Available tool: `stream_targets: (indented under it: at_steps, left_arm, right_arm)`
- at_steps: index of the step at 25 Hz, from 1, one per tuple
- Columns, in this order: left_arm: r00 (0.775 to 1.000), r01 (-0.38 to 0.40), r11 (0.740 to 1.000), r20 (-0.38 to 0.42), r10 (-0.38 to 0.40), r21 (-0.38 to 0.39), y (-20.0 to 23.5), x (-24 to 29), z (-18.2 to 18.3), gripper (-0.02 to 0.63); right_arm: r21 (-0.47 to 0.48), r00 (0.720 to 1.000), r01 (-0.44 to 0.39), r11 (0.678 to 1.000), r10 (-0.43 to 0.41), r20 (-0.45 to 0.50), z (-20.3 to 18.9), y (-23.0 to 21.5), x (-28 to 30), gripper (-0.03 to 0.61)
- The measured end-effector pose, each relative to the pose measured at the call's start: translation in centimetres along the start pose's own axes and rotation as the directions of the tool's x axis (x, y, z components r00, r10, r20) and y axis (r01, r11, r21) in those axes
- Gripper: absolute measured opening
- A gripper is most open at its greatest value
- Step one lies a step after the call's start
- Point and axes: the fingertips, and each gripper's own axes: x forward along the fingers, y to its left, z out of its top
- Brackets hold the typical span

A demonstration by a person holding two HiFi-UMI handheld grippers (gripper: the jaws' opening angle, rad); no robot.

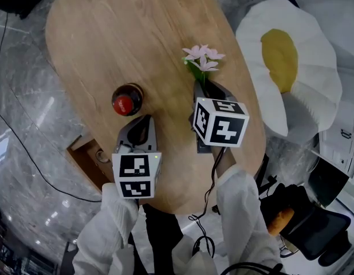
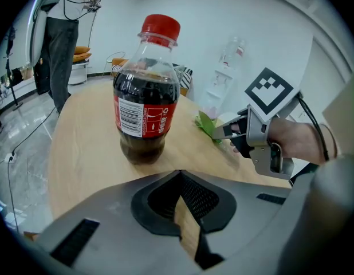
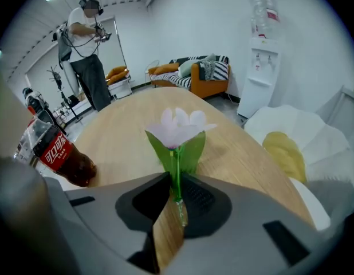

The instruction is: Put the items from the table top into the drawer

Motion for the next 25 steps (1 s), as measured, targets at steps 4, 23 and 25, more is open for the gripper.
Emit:
stream_targets:
  at_steps: [4, 23, 25]
  left_arm:
    - [1.0, -0.007, 1.0, 0.003, 0.007, -0.001, 0.3, -0.2, 0.0, -0.006]
    - [1.0, 0.0, 1.0, 0.026, 0.0, -0.009, 1.0, -3.9, -1.4, -0.006]
    - [1.0, 0.008, 1.0, 0.03, -0.008, -0.004, 1.2, -4.7, -1.7, -0.006]
  right_arm:
    - [-0.006, 1.0, -0.001, 1.0, 0.001, -0.002, 0.0, -0.1, 0.2, 0.101]
    - [0.084, 0.997, -0.002, 0.996, -0.004, 0.072, -2.1, 2.7, -5.8, 0.072]
    - [0.097, 0.997, 0.002, 0.995, -0.009, 0.073, -2.7, 3.5, -6.7, 0.072]
